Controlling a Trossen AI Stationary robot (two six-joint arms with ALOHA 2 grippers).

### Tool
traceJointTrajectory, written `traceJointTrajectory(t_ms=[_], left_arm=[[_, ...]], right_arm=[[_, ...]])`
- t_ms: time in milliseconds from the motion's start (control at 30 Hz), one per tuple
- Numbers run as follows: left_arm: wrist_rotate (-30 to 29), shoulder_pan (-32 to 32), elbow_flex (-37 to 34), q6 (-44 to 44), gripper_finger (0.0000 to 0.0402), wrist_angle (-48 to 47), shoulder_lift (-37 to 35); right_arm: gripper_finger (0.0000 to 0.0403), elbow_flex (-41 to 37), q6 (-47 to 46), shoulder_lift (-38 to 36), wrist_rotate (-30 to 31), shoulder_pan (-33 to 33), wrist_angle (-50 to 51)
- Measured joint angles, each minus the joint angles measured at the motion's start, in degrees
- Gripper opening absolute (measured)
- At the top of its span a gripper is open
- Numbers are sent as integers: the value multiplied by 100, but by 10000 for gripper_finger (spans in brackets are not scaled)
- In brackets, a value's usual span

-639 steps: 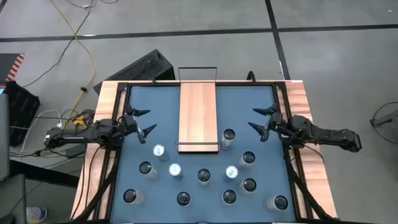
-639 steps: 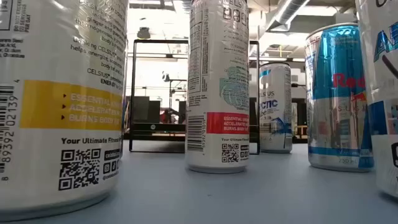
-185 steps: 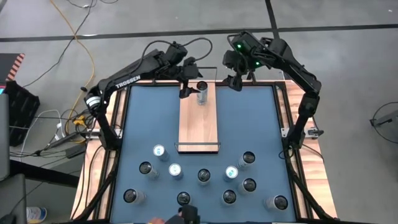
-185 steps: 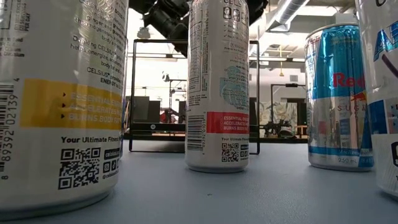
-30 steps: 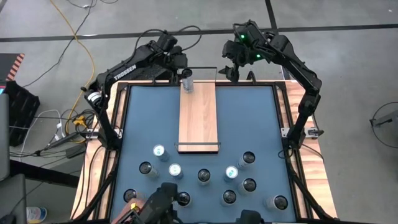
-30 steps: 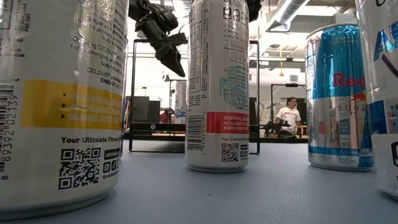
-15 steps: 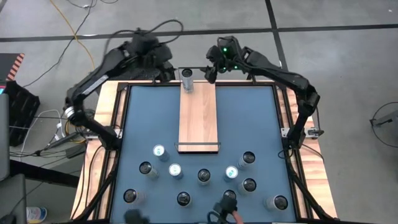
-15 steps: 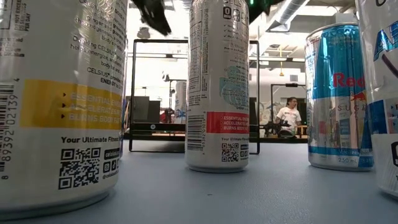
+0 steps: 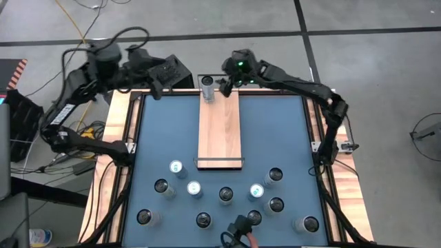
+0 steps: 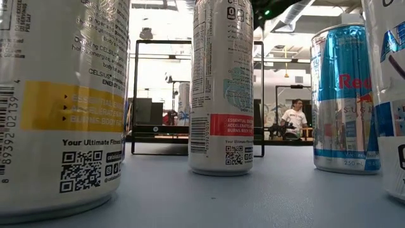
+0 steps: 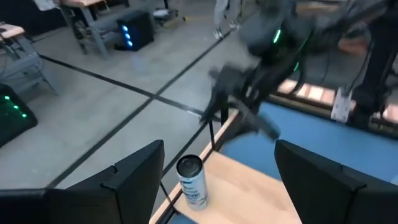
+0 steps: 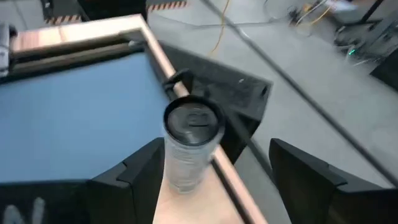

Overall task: Place canned beverage on shelf
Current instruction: Put the top white-blue soda can on the shelf

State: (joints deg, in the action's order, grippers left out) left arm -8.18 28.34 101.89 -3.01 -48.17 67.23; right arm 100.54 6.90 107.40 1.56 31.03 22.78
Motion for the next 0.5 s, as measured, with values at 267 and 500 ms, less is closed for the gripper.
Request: traceJointTrajectory(t_ms=[267,500], left_arm=[[-325,-129,0,232,291,-4,-317],[-348,-130,0,360,291,-164,-357]], right_arm=[[225,520,-84,344,49,-42,328],[125,515,-63,365,53,-42,406]])
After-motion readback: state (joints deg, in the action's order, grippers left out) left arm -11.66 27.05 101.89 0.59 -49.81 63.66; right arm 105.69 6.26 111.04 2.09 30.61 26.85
